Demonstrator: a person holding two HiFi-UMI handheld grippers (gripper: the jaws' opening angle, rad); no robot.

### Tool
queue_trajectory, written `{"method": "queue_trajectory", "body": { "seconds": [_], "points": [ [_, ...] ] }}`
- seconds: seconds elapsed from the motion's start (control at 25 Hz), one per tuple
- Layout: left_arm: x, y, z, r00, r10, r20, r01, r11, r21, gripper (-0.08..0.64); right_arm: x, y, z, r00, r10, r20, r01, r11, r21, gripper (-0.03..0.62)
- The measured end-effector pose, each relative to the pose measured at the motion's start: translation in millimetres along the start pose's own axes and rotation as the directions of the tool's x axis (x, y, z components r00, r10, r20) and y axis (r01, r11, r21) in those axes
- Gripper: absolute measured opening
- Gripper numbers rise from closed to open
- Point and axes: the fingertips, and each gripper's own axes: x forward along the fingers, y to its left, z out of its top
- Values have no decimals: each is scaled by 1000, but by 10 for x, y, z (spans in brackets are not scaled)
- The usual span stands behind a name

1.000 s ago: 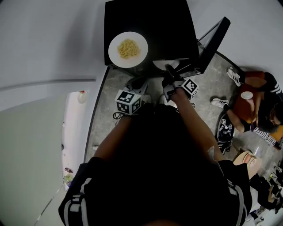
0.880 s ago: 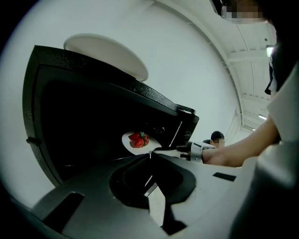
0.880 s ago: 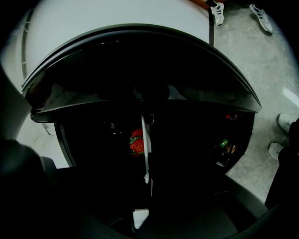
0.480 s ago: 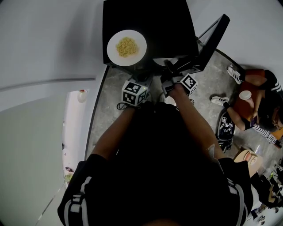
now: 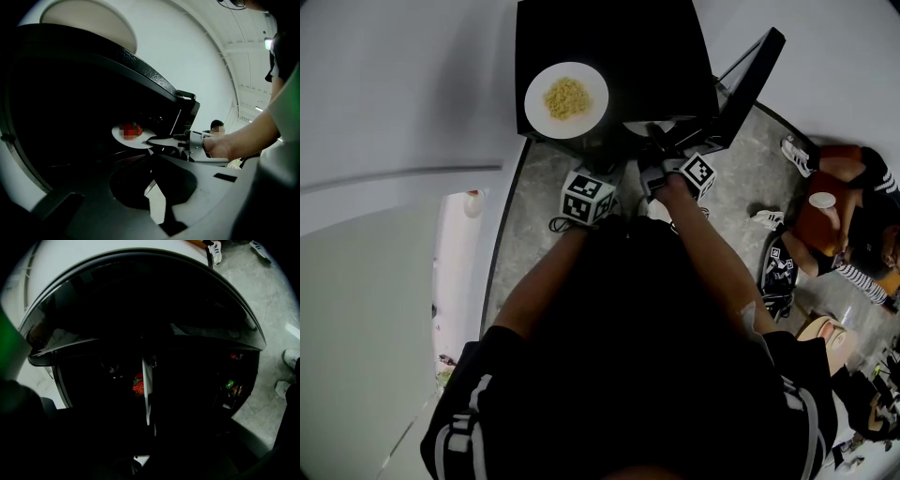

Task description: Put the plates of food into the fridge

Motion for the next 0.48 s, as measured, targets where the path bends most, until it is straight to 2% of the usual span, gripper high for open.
{"method": "queue_trajectory", "body": {
  "seconds": [0.16,0.24,0.36,0.48],
  "points": [
    [-11,-12,-3,1000,-1,-5,1,1000,1,23,-8,69,-13,999,33,10,-33,999,35,37],
    [-20,-4,-3,1000,1,-6,-1,1000,0,23,-16,118,-25,999,41,4,-41,999,22,45],
    [-36,33,-29,1000,9,-4,-10,1000,-12,23,-54,72,-11,999,37,-5,-37,999,12,131],
    [-79,34,-31,1000,-6,19,7,999,-32,23,-117,75,-34,999,35,-20,-35,999,7,143]
  ]
}}
